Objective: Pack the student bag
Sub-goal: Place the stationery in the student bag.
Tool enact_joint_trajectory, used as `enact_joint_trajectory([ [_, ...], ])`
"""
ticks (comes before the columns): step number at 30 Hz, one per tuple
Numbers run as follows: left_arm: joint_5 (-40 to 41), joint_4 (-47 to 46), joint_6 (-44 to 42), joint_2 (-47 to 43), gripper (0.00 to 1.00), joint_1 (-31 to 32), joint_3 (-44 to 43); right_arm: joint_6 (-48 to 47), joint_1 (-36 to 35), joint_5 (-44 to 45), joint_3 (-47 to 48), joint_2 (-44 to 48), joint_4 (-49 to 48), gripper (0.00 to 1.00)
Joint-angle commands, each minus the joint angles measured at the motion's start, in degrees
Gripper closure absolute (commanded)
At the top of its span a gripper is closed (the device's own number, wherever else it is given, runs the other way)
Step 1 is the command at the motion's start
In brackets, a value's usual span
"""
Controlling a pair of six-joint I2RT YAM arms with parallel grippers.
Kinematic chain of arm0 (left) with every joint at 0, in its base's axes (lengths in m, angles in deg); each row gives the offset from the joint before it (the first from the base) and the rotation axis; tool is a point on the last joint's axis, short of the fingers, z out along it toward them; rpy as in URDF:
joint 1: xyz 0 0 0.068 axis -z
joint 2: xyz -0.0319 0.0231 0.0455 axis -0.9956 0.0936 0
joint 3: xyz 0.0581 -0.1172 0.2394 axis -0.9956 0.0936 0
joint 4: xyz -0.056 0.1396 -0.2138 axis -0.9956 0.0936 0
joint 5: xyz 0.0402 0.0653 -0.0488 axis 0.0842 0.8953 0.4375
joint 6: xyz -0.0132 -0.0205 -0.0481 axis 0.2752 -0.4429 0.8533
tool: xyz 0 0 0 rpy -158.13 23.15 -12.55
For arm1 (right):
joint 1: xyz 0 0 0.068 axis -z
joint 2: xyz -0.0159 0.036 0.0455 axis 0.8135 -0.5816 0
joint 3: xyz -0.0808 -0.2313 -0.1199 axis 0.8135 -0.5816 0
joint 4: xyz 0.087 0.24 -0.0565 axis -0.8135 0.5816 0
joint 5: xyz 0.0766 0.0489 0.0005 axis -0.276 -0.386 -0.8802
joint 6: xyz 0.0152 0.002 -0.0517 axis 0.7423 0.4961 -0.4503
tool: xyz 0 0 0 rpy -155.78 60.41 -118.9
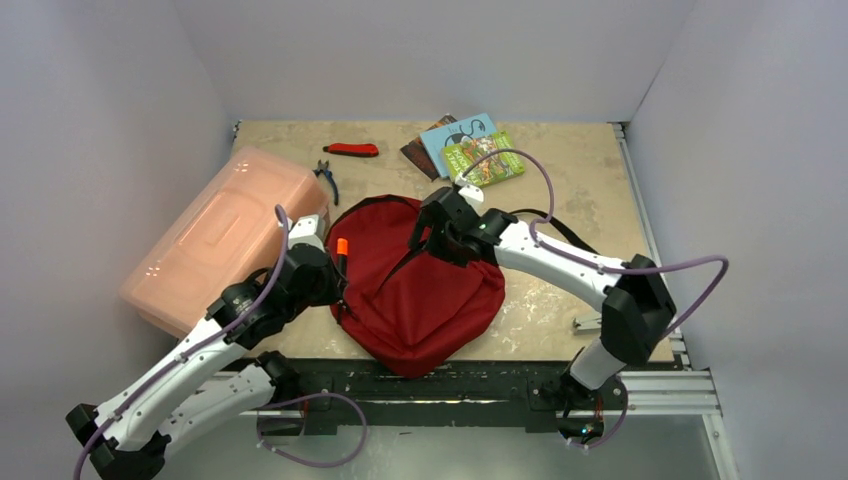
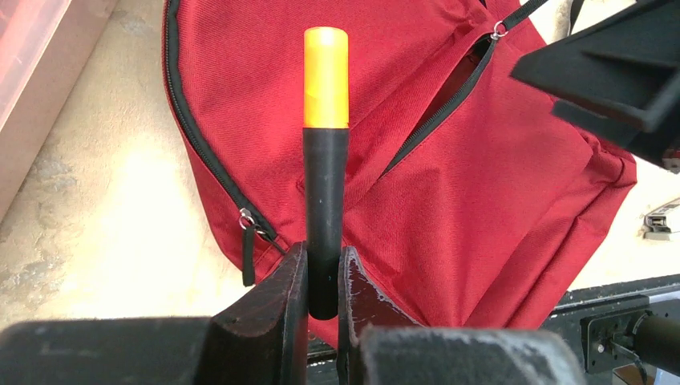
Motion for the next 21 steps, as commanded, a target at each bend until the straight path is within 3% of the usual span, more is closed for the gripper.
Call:
enact_joint_trajectory([
  [1, 0.50, -0.52, -0.42, -1.20, 1.00, -0.16, 0.44, 8.54, -0.37, 2.79, 3.55, -3.49, 8.08, 0.18],
  [5, -1.59, -1.28, -0.99, -2.26, 1.00, -0.16, 1.28, 9.50, -1.00, 1.01, 4.36, -6.31, 6.10, 0.26],
  [16, -3.96, -3.08, -1.68, -4.42, 1.00, -0.15, 3.87, 12.08, -4.16, 2.78, 6.01, -13.49, 5.93, 0.28],
  [18, -4.38, -3.19, -1.82, -4.64, 1.00, -0.16, 3.99, 12.44, -4.52, 2.77, 4.67, -13.92, 4.95, 0.37],
  [21, -5.06, -3.30, -2.02, -4.78, 1.00, -0.15, 4.03, 12.84, -5.09, 3.25, 1.51, -13.23, 3.26, 0.61],
])
